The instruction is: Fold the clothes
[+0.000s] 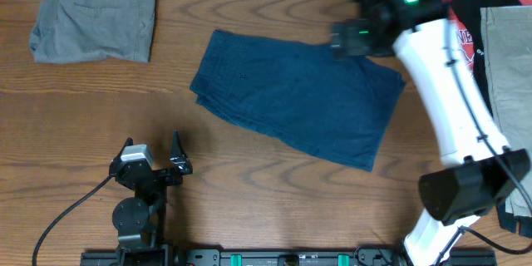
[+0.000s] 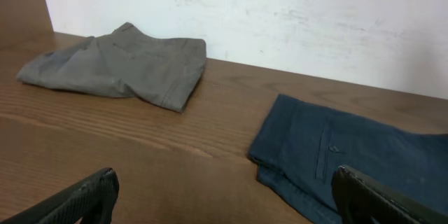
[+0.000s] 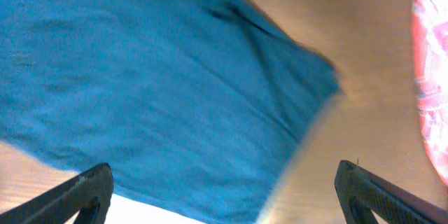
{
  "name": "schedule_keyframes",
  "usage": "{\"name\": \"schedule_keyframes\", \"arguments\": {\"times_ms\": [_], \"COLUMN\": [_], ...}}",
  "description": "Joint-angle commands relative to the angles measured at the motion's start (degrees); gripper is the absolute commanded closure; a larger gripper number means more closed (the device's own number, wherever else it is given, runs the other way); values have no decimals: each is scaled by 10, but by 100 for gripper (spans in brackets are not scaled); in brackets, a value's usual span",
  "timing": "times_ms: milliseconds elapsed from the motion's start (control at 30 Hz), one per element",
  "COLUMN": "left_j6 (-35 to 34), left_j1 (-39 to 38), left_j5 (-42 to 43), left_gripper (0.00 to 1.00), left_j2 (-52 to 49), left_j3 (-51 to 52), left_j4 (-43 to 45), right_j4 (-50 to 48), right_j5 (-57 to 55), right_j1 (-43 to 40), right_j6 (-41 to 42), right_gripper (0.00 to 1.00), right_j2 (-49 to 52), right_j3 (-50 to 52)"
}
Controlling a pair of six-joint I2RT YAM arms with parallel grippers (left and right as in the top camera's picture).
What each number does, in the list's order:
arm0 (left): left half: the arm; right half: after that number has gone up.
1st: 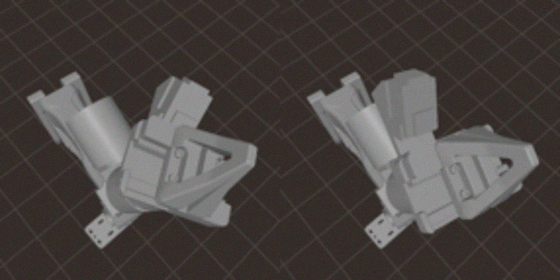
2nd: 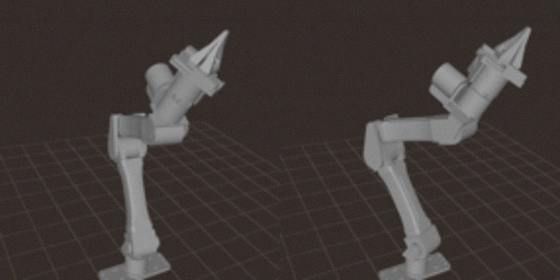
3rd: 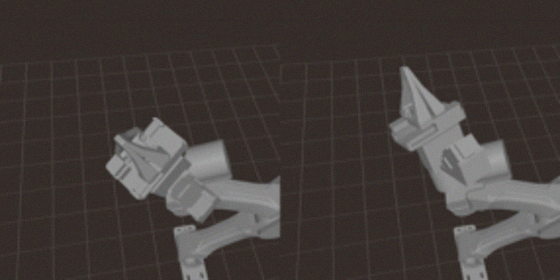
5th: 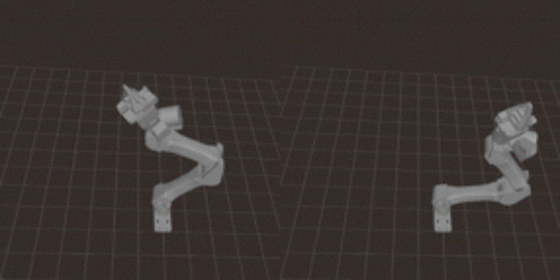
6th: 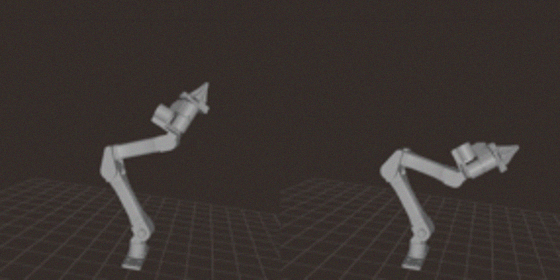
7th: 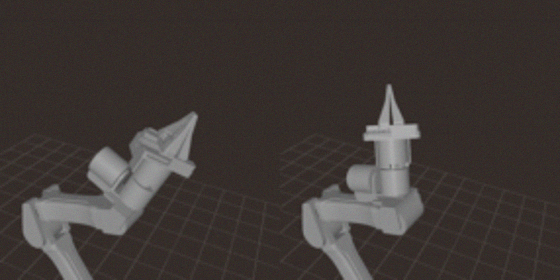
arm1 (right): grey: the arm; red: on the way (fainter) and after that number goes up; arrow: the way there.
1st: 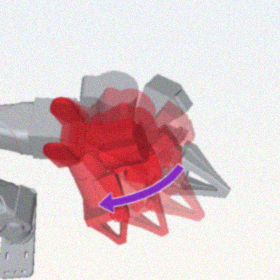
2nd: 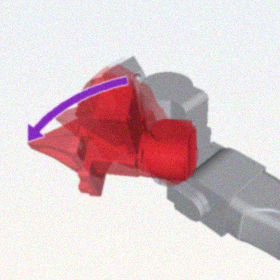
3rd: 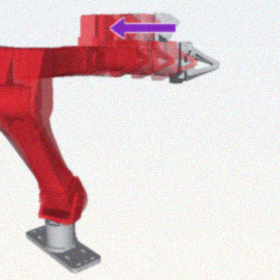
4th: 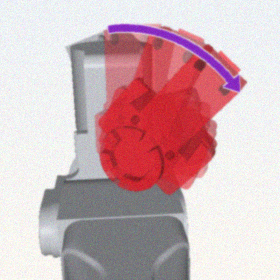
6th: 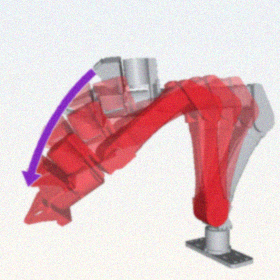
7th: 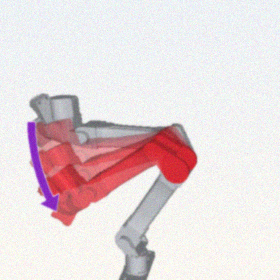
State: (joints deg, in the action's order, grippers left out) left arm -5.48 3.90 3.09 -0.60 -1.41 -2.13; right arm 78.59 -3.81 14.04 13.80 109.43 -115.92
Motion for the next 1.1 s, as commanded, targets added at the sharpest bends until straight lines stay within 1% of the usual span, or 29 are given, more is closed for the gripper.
{"name": "schedule_keyframes", "arguments": {"times_ms": [0,133,233,333,600,867,967,1000,1067], "left_j6": [9,9,9,9,9,9,9,9,9], "left_j1": [-2,-2,-2,-2,-2,-2,-2,-2,-2], "left_j5": [3,3,3,3,3,3,3,3,3], "left_gripper": [2,2,2,2,2,2,2,3,2], "left_j2": [4,4,4,4,4,4,4,4,4], "left_j3": [12,12,12,12,12,12,12,12,12], "left_j4": [-16,-16,-16,-16,-16,-16,-16,-16,-16], "right_j4": [36,46,19,-29,-154,-278,-309,-318,-329], "right_j5": [-6,-2,7,42,56,151,171,175,174], "right_j1": [-57,-111,-136,-150,-151,-151,-149,-148,-147], "right_j6": [23,44,53,52,55,55,55,55,55], "right_gripper": [1,1,1,1,1,1,6,9,20], "right_j2": [-4,-4,-4,-4,-4,-4,-4,-4,-4], "right_j3": [26,95,168,236,376,482,504,510,517]}}
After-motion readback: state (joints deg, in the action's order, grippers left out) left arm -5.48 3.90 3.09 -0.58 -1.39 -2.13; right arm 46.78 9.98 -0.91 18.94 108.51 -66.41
